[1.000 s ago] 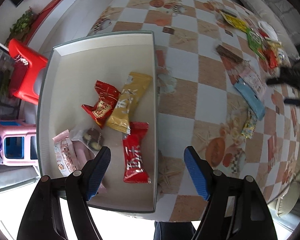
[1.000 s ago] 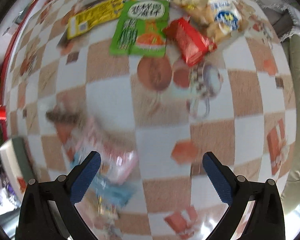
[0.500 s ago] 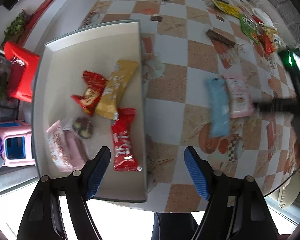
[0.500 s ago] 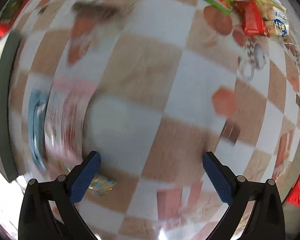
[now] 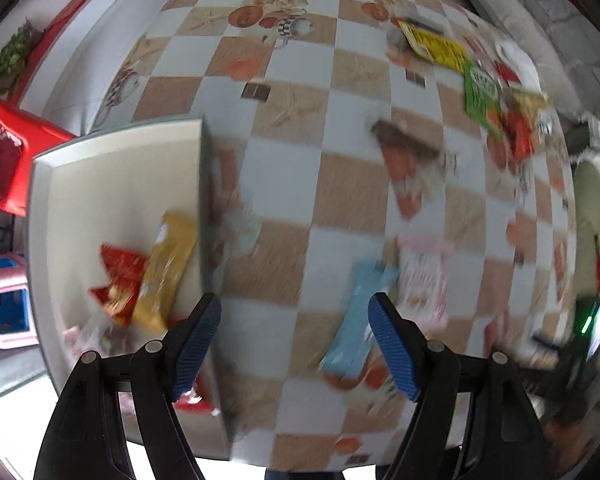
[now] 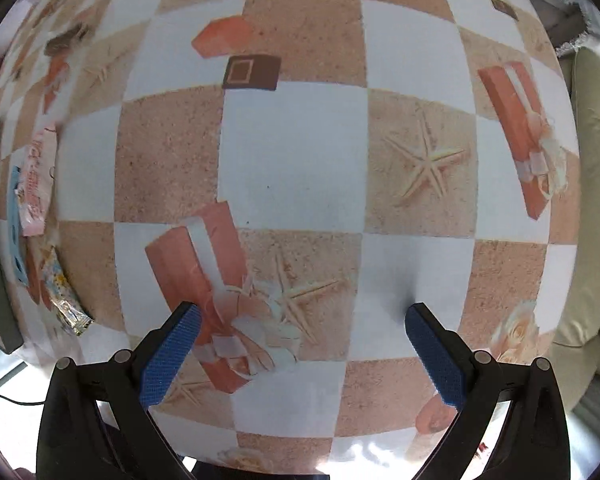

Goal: Organize snacks
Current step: 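Grasp the beef jerky bag with the left tool while the right tool grasps the floral candy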

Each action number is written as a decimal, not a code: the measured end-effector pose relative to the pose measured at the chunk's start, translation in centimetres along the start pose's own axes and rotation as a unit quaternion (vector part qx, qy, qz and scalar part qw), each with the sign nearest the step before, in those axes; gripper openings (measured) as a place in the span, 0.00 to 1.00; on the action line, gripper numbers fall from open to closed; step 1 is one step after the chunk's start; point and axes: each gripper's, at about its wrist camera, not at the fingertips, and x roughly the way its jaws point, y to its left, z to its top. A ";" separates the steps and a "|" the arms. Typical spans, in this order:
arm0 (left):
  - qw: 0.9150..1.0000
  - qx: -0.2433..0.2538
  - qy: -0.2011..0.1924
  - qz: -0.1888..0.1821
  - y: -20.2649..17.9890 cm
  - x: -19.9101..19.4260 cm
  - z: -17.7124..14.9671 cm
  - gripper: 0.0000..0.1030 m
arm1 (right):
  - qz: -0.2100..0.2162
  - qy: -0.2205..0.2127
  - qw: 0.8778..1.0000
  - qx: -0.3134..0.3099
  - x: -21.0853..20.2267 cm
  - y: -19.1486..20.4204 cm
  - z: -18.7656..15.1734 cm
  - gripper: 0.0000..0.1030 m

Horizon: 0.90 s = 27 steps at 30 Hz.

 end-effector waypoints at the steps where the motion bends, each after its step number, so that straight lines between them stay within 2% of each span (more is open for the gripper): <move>1: 1.000 -0.012 0.005 -0.007 -0.1 0.3 0.8 0.77 | -0.003 -0.002 1.000 -0.005 0.0 0.3 0.0 0.99; 4: 0.997 -0.062 0.029 -0.034 -0.4 1.6 3.2 0.77 | 0.002 -0.003 1.000 -0.002 0.2 0.7 -0.7 1.00; 8: 0.989 -0.125 0.047 -0.063 -1.8 3.5 6.2 0.77 | 0.003 -0.003 1.000 -0.001 0.4 -3.4 0.6 1.00; 10: 0.993 -0.098 0.037 -0.046 -3.7 3.8 7.4 0.77 | 0.003 -0.005 1.000 -0.001 0.2 -3.7 -0.4 1.00; 12: 0.999 -0.033 0.024 0.003 -6.4 4.3 8.4 0.77 | 0.002 -0.007 1.000 -0.001 -0.2 -4.4 -1.2 1.00; 13: 0.999 -0.018 0.027 0.016 -7.4 4.6 8.8 0.77 | 0.002 -0.008 1.000 -0.001 -0.2 -4.4 -1.3 1.00; 15: 0.998 -0.044 0.035 0.008 -7.8 5.1 9.7 0.77 | 0.002 -0.011 1.000 -0.002 -0.3 -4.4 -1.3 1.00; 16: 0.996 -0.078 0.037 -0.006 -7.7 5.3 10.2 0.77 | 0.002 -0.013 1.000 -0.004 -0.4 -4.4 -1.4 1.00; 19: 0.982 -0.178 0.046 -0.037 -6.8 6.1 11.4 0.77 | 0.001 -0.015 1.000 -0.006 -0.4 -4.5 -1.8 1.00; 22: 0.969 -0.234 0.064 -0.037 -6.3 7.4 11.9 0.77 | 0.001 -0.015 1.000 -0.010 -0.6 -4.4 -1.8 1.00; 24: 0.966 -0.244 0.086 -0.020 -6.3 8.6 11.8 0.77 | 0.001 -0.016 1.000 -0.012 -0.7 -4.3 -1.8 1.00; 25: 0.967 -0.240 0.090 -0.006 -6.2 8.9 11.8 0.80 | 0.000 -0.017 1.000 -0.013 -0.7 -4.3 -1.8 1.00; 27: 0.973 -0.214 0.083 0.012 -6.9 8.9 11.7 0.80 | 0.000 -0.020 1.000 -0.015 -0.7 -4.1 -1.9 1.00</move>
